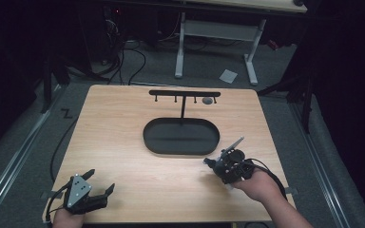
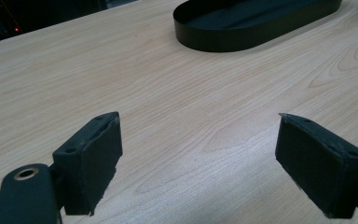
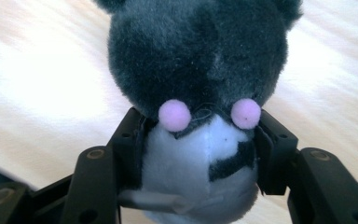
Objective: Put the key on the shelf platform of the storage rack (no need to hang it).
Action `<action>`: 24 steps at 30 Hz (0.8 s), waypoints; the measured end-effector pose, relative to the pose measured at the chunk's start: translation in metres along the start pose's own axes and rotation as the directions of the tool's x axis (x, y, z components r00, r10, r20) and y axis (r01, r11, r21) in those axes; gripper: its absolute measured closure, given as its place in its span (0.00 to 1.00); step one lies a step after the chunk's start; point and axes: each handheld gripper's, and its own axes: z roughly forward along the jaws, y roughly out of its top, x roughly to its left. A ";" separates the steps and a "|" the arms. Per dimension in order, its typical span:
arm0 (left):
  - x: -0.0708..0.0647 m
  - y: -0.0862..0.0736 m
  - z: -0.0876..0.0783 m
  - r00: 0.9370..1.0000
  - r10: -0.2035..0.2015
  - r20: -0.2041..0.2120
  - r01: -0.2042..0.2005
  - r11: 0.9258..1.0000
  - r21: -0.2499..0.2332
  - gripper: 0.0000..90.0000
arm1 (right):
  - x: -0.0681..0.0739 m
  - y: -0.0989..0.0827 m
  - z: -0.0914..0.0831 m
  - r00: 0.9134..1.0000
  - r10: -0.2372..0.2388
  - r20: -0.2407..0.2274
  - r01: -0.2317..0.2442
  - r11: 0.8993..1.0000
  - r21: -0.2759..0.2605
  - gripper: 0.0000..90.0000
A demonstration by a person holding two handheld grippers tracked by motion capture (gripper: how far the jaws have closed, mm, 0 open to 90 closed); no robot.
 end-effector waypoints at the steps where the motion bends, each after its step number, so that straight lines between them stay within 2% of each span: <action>1: 0.000 0.000 0.000 1.000 0.000 0.001 0.000 1.000 -0.001 0.17 | -0.004 -0.001 0.003 0.996 0.035 -0.082 -0.034 0.999 0.012 0.52; 2: 0.000 0.000 -0.001 1.000 0.000 0.001 0.000 1.000 -0.004 0.17 | -0.004 -0.001 0.003 0.996 0.035 -0.082 -0.034 0.999 0.012 0.52; 3: 0.001 0.000 -0.001 1.000 -0.001 -0.001 0.001 1.000 -0.005 0.17 | -0.005 -0.002 0.003 0.997 0.042 -0.063 -0.041 0.999 0.007 0.52; 4: 0.001 0.000 -0.002 1.000 -0.003 -0.001 0.003 1.000 -0.003 0.17 | -0.005 -0.002 0.004 1.000 0.024 -0.002 -0.024 1.000 0.019 0.52; 5: 0.001 0.000 -0.001 1.000 -0.005 -0.004 0.005 1.000 -0.001 0.17 | -0.010 -0.004 0.005 0.999 0.035 -0.036 -0.034 0.999 0.034 0.52; 6: 0.001 0.000 -0.001 1.000 -0.006 -0.005 0.006 1.000 -0.001 0.17 | -0.011 -0.004 0.002 0.997 0.061 -0.048 -0.060 0.998 0.020 0.52; 7: 0.001 0.000 -0.001 1.000 -0.004 -0.004 0.004 1.000 0.000 0.17 | -0.011 -0.004 0.002 0.997 0.061 -0.048 -0.060 0.998 0.020 0.52; 8: 0.000 0.000 0.000 1.000 0.002 -0.002 -0.002 1.000 0.001 0.17 | -0.014 -0.004 -0.003 0.998 0.057 -0.020 -0.057 0.998 0.006 0.52; 11: -0.001 0.000 0.001 1.000 0.005 0.000 -0.005 1.000 0.003 0.17 | -0.016 -0.004 -0.007 0.998 0.063 -0.014 -0.063 0.998 0.005 0.52; 15: -0.001 0.000 0.001 1.000 0.009 0.002 -0.009 1.000 0.002 0.17 | -0.022 0.002 -0.021 0.997 0.070 0.024 -0.070 0.997 -0.020 0.52; 17: 0.000 0.000 0.000 1.000 -0.001 -0.002 0.001 1.000 0.002 0.17 | -0.024 0.006 -0.027 0.997 0.080 0.026 -0.079 0.996 -0.036 0.52; 24: -0.002 0.000 0.001 1.000 0.006 0.001 -0.006 1.000 0.003 0.17 | -0.031 0.021 -0.044 0.995 0.093 0.028 -0.091 0.993 -0.075 0.52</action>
